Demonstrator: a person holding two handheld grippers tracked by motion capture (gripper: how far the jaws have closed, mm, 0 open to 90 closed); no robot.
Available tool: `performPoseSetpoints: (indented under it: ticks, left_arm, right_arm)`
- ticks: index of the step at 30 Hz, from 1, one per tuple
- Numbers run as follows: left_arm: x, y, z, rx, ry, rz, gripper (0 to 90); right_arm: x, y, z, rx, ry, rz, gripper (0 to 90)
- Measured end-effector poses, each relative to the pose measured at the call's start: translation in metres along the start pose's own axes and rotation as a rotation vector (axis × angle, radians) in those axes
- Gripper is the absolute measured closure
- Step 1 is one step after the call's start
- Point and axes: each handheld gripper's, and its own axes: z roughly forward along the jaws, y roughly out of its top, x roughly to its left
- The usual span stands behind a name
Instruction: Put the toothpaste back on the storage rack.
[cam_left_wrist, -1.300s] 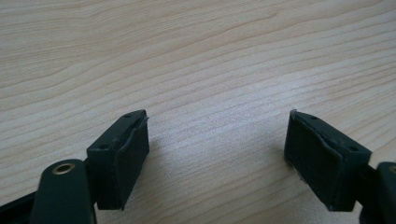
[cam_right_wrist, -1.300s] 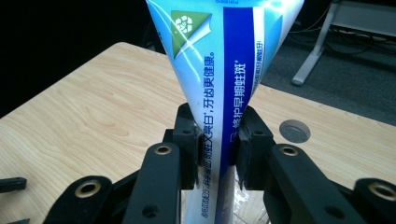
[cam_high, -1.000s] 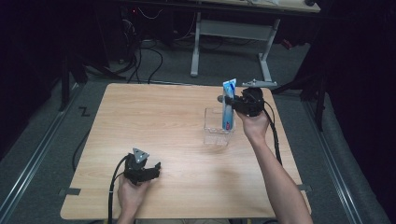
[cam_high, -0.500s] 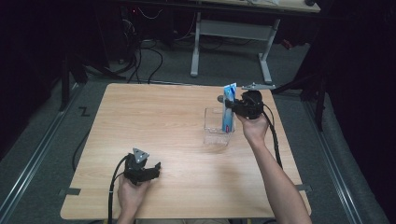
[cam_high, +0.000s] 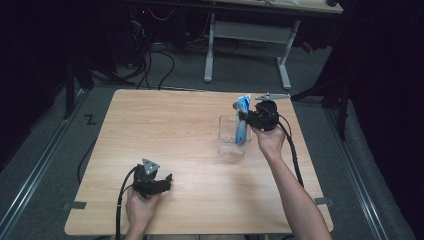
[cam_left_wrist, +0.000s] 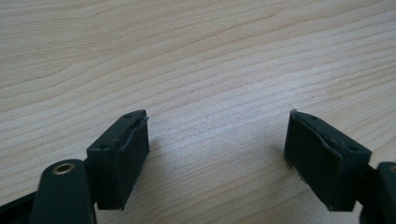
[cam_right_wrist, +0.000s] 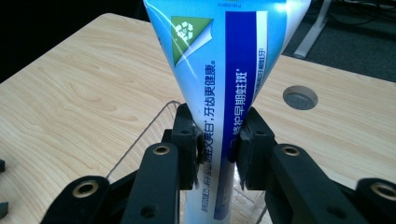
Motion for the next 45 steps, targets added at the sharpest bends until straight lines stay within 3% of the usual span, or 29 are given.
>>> performPoseSetpoints:
  ticks: [30, 34, 41, 45]
  left_arm:
    - [0.0, 0.0, 0.0, -0.001, 0.0, 0.0, 22.2]
    - [0.0, 0.0, 0.0, 0.0, -0.001, 0.0, 22.2]
    - [0.0, 0.0, 0.0, 0.0, -0.001, 0.001, 22.2]
    - [0.0, 0.0, 0.0, -0.001, 0.0, 0.0, 22.2]
  right_arm:
    - [-0.009, -0.015, 0.014, 0.06, -0.007, 0.059, 71.7]
    - [-0.008, -0.015, 0.014, 0.066, -0.029, 0.034, 71.4]
    - [-0.015, -0.016, 0.014, 0.07, -0.063, 0.064, 69.6]
    - [-0.012, -0.016, 0.015, 0.076, -0.087, 0.038, 68.0]
